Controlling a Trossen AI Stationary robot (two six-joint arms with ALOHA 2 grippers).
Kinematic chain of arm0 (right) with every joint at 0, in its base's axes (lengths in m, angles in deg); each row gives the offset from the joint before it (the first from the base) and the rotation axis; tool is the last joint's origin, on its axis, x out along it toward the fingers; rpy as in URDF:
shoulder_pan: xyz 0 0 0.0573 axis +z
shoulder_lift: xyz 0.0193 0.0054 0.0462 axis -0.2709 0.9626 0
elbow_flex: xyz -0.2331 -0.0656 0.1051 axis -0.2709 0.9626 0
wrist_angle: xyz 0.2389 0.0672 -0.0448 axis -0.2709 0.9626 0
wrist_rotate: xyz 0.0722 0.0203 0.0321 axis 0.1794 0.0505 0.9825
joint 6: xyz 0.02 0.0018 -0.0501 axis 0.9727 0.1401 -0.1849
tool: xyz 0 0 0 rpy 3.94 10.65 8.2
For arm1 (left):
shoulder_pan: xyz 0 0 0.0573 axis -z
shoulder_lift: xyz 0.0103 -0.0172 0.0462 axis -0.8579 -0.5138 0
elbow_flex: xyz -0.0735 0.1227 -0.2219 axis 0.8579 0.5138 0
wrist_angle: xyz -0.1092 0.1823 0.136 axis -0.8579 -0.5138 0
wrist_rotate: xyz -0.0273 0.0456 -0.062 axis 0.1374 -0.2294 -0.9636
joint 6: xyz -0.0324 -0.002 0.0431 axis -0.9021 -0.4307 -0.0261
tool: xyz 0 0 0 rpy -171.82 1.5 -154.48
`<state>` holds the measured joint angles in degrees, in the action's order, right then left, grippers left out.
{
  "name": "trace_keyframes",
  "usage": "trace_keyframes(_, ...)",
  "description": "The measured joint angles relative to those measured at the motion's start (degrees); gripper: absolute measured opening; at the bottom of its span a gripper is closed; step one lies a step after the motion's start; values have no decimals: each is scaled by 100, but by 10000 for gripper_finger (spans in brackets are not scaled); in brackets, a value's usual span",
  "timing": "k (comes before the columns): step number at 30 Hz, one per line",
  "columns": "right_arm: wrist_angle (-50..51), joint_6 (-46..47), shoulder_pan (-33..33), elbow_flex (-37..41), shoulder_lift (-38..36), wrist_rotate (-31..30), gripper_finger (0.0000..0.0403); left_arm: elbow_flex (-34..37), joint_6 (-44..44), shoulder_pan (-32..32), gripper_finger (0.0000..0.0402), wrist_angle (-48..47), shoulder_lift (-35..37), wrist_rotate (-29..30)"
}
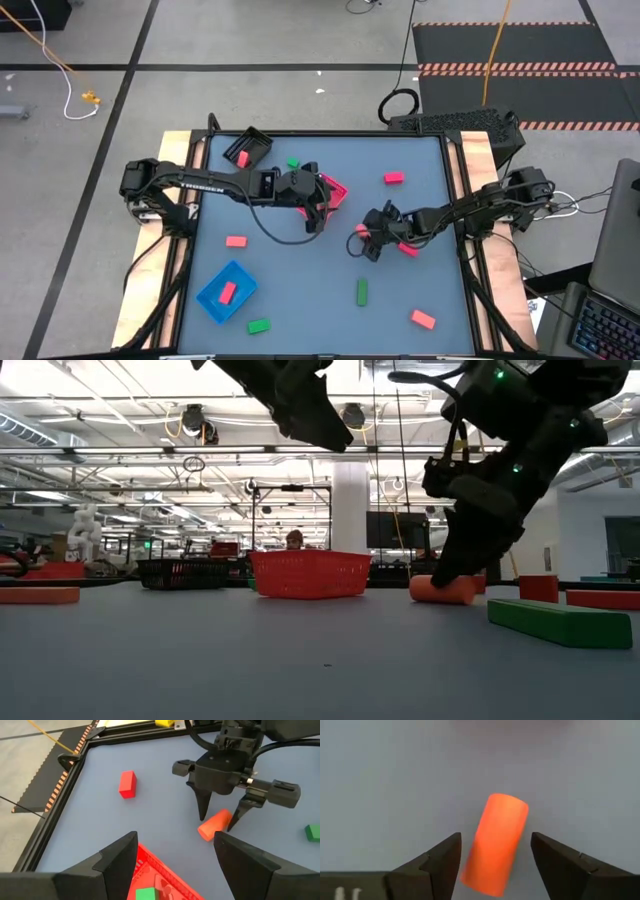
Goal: Sort & place blocks by color
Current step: Put the orange block into the black bin
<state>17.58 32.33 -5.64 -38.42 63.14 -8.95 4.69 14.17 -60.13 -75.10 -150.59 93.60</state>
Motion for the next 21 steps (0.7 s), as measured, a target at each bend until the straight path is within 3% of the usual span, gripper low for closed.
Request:
trace_keyframes(10, 729, -260, 1, -2, 29, -127, 125, 0, 69, -16, 264, 4, -1, 8)
trace_keyframes(21, -399, -1739, 16, 4, -250, -323, 122, 0, 326, -16, 264, -54, -2, 143)
